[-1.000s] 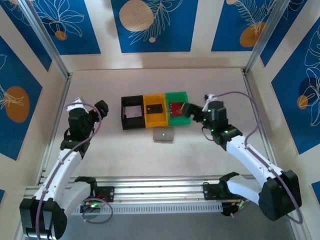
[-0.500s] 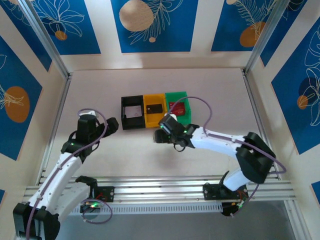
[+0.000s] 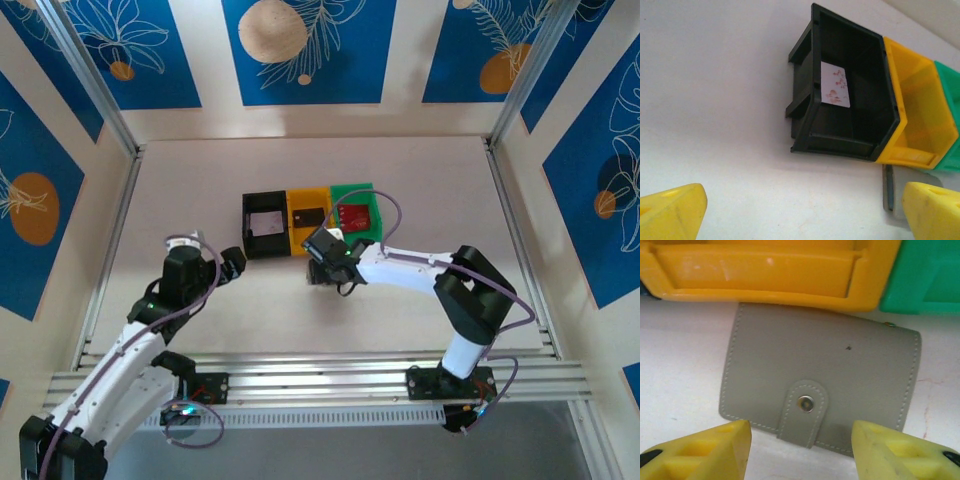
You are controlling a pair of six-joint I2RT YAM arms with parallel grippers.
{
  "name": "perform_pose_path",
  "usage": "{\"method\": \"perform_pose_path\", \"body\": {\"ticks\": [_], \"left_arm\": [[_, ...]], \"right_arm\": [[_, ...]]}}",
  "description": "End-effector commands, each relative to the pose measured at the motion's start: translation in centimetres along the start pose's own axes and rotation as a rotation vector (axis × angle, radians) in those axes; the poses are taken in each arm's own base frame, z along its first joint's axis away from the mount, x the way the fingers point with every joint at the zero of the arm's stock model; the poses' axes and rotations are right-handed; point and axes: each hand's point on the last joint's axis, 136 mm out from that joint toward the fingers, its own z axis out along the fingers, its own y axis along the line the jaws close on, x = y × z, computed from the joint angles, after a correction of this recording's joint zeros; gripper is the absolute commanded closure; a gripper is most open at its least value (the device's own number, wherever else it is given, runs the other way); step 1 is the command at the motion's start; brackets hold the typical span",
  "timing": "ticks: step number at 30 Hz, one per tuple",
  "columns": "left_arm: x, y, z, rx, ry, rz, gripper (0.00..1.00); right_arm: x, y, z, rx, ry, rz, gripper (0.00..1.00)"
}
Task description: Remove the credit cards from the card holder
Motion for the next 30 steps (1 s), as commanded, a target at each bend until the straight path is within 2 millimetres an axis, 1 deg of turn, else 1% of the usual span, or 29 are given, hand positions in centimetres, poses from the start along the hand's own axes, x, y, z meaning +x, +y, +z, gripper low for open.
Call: {"method": "perform_pose_path", "body": {"ticks": [1, 2, 4, 9, 15, 16, 19, 22, 24, 27, 30], "left_arm": [[-0.5, -0.8, -0.3, 0.044, -0.041, -0.046, 0.0], [-0.5, -1.1, -0.3, 0.056, -0.034, -0.035, 0.0], [-0.3, -1.0, -0.1, 0.03, -0.008, -0.015, 0.0], [0.2, -0.8, 0.3, -0.012, 0.023, 0.025, 0.0], [0.4, -1.3, 0.4, -0.011, 0.021, 0.05, 0.0], [0.5, -1.4, 0.4, -0.014, 0.026, 0.06, 0.0], [0.8, -1.6, 0.6, -0.039, 0.047, 0.096, 0.0], [1.1, -1.7, 0.7, -0.061, 0.061, 0.13, 0.0], [1.4, -1.8, 0.8, -0.077, 0.072, 0.15, 0.0], [1.6, -1.7, 0.8, -0.099, 0.08, 0.166, 0.0], [1.8, -1.6, 0.8, -0.116, 0.086, 0.174, 0.0]], "right_arm": [[-0.5, 0.3, 0.2, -0.025, 0.028, 0.038, 0.45], [-0.5, 0.4, 0.3, -0.03, 0.033, 0.036, 0.47], [-0.5, 0.5, 0.6, -0.03, 0.039, 0.031, 0.5], [-0.3, 0.6, 1.2, -0.022, 0.058, 0.027, 0.51], [0.4, 0.6, 2.2, -0.004, 0.088, 0.027, 0.52], [0.5, 0.7, 2.3, -0.006, 0.092, 0.022, 0.55], [1.1, 0.5, 2.8, 0.015, 0.106, 0.017, 0.58], [1.8, 0.4, 3.3, 0.017, 0.125, 0.016, 0.66], [2.4, 0.4, 3.5, 0.015, 0.138, 0.014, 0.69], [3.0, 0.6, 3.7, 0.013, 0.152, 0.003, 0.74], [3.5, 0.9, 3.6, 0.009, 0.16, -0.018, 0.81]]}}
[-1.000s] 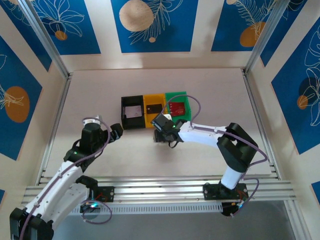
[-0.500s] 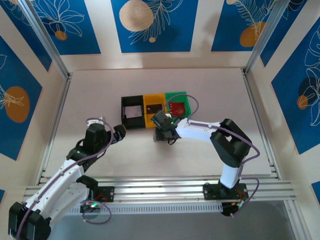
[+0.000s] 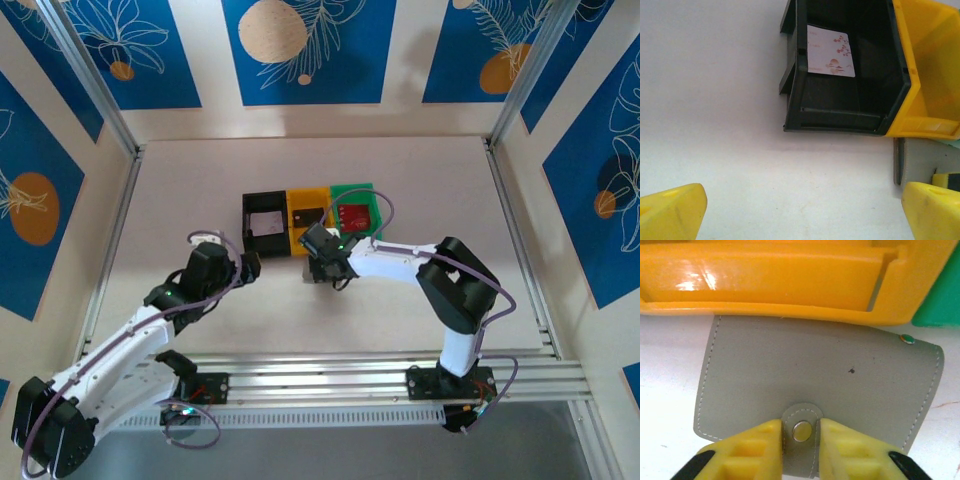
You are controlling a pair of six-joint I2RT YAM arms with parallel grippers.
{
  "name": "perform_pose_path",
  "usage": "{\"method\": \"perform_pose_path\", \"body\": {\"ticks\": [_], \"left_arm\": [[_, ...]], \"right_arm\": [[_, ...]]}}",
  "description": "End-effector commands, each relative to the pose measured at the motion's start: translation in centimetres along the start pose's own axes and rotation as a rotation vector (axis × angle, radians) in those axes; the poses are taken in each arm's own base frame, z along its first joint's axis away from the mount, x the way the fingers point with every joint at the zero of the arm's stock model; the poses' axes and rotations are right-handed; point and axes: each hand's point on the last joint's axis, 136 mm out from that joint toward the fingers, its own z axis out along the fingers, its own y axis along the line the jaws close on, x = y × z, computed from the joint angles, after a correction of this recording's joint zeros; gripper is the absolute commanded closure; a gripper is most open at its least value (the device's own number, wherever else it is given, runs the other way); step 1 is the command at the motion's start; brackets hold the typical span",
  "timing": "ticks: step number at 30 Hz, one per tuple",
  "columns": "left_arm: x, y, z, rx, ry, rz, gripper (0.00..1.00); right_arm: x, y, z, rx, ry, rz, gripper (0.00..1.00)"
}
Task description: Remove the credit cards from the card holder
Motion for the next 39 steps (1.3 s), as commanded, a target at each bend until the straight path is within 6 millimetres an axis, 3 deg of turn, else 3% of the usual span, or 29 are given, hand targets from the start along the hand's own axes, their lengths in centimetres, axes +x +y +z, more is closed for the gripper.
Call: {"method": "perform_pose_path", "body": {"ticks": [1, 9, 21, 31, 39], "left_arm": [[-0.6, 0.1, -0.6, -0.037, -0.013, 0.032, 0.0], [0.4, 0.0, -0.8, -0.07, 0.054, 0.029, 0.0], [2.1, -1.0, -1.9, -0.054, 0.134, -0.028, 0.0], [1.7, -1.2, -3.4, -0.014, 0.107, -0.107, 0.02], [1.5, -1.1, -4.1, 0.0, 0.095, -0.149, 0.03]], "right_arm": [[3.3, 0.0, 1.3, 0.013, 0.105, -0.036, 0.83], [4.4, 2.3, -0.3, -0.091, 0.105, -0.144, 1.0], [5.2, 4.5, -4.2, -0.305, 0.044, -0.328, 1.0], [4.2, 6.6, -8.3, -0.435, -0.025, -0.477, 1.0], [4.2, 7.5, -10.4, -0.497, -0.053, -0.521, 1.0]]}}
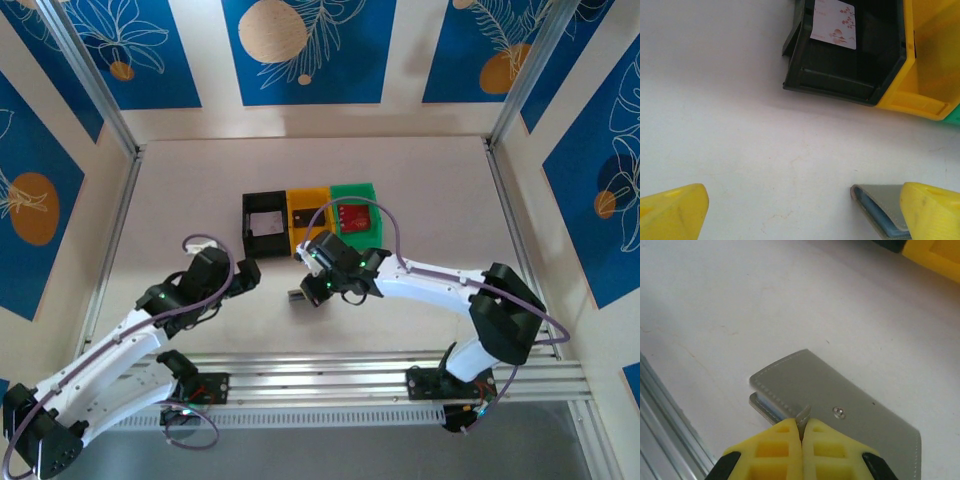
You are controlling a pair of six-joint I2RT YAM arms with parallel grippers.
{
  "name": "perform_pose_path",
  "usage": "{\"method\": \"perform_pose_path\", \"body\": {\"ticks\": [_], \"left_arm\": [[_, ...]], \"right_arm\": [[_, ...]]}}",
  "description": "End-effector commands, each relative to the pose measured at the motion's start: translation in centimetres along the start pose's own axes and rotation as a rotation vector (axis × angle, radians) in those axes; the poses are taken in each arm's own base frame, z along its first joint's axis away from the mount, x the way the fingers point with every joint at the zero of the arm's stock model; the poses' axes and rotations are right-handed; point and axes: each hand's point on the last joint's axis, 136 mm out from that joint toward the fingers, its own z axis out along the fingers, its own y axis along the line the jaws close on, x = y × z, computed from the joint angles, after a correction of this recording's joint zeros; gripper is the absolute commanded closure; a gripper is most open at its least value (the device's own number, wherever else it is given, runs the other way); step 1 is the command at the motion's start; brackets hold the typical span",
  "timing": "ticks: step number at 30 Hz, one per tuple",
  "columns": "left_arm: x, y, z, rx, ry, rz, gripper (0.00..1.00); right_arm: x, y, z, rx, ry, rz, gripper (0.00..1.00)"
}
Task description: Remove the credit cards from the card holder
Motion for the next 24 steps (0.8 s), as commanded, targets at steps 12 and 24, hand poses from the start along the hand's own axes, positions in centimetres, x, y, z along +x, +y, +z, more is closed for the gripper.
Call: {"method": "perform_pose_path", "body": {"ticks": [12, 24], "left_arm": [[-0.2, -0.5, -0.8, 0.018, -0.004, -0.045, 0.03], [0.2, -0.5, -0.6, 0.024, 0.004, -0.06, 0.04]], "right_arm": [[3.4, 1.9, -0.8, -0.071, 0.03, -0.034, 1.0], [10.3, -4.0, 0.2, 0.13, 0.157, 0.144, 1.0]]}}
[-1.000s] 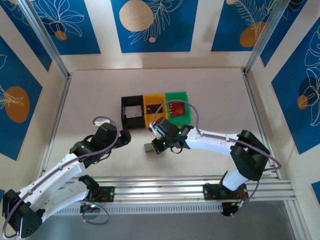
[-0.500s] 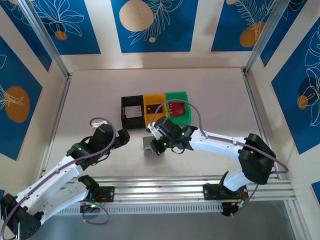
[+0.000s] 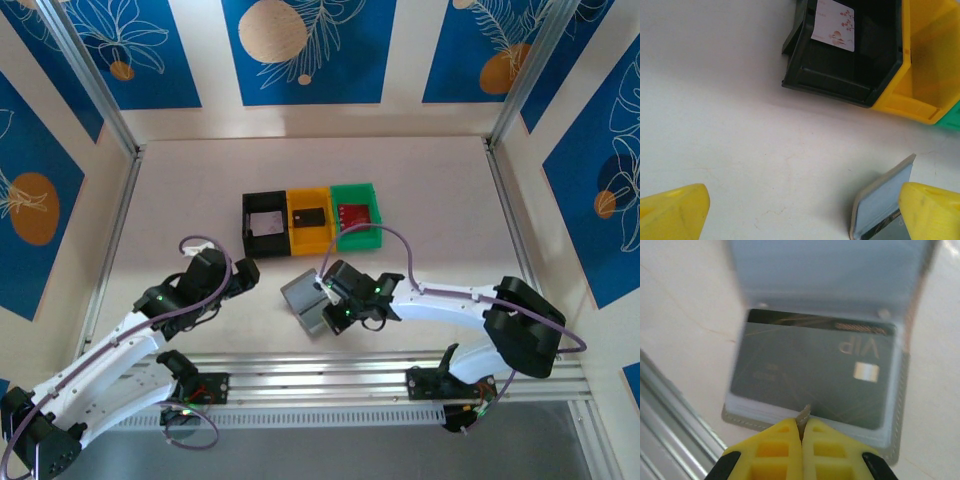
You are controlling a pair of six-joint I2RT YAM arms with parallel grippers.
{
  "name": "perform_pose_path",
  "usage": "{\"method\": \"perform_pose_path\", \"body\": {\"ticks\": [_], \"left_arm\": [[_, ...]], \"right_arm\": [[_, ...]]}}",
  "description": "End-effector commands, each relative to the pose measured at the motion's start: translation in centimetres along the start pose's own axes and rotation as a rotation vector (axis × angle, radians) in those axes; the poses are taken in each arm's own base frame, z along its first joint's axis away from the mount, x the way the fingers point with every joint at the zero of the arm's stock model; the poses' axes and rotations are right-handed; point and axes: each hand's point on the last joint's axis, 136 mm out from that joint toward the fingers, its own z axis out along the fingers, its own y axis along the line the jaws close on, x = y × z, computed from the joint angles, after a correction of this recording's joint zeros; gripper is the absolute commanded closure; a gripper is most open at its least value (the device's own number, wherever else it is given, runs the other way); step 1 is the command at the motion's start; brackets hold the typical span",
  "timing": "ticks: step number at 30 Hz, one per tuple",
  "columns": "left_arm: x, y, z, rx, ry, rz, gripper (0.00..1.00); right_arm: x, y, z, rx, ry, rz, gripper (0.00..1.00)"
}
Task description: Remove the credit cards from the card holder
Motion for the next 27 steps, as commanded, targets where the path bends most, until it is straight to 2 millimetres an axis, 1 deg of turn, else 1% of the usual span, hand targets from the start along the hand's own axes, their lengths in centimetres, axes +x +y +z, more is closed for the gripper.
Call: {"method": "perform_pose_path", "body": {"ticks": [1, 5, 8, 10, 14, 17, 19, 21, 27], "left_arm": [[0.2, -0.4, -0.2, 0.013, 0.007, -0.013, 0.04], [0.5, -0.3, -0.1, 0.013, 0.015, -0.014, 0.04], [0.9, -0.2, 0.0, 0.017, 0.024, -0.019, 0.04], [1.2, -0.3, 0.2, 0.024, 0.033, -0.022, 0.05], [1.7, -0.2, 0.5, 0.022, 0.045, -0.025, 0.05], [1.9, -0.3, 0.6, 0.028, 0.049, -0.026, 0.05], [2.1, -0.5, 0.6, 0.036, 0.052, -0.027, 0.06], [2.3, -0.6, 0.8, 0.04, 0.056, -0.028, 0.06], [3.0, -1.7, 1.1, 0.064, 0.078, -0.015, 0.07]], "right_arm": [[0.6, -2.3, -0.1, 0.065, 0.009, 0.092, 1.0], [0.6, -4.3, -0.1, 0.092, 0.003, 0.176, 1.0], [-0.3, -5.3, -0.4, 0.101, -0.016, 0.208, 1.0], [-1.1, -5.5, -1.0, 0.101, -0.032, 0.214, 1.0], [-3.5, -4.3, -2.9, 0.045, -0.094, 0.184, 1.0], [-4.8, -4.3, -3.9, 0.057, -0.139, 0.158, 1.0], [-5.2, -4.8, -3.9, 0.062, -0.139, 0.161, 1.0], [-5.3, -5.4, -3.4, 0.054, -0.126, 0.18, 1.0], [-4.7, -7.3, -1.8, 0.056, -0.089, 0.261, 1.0]]}}
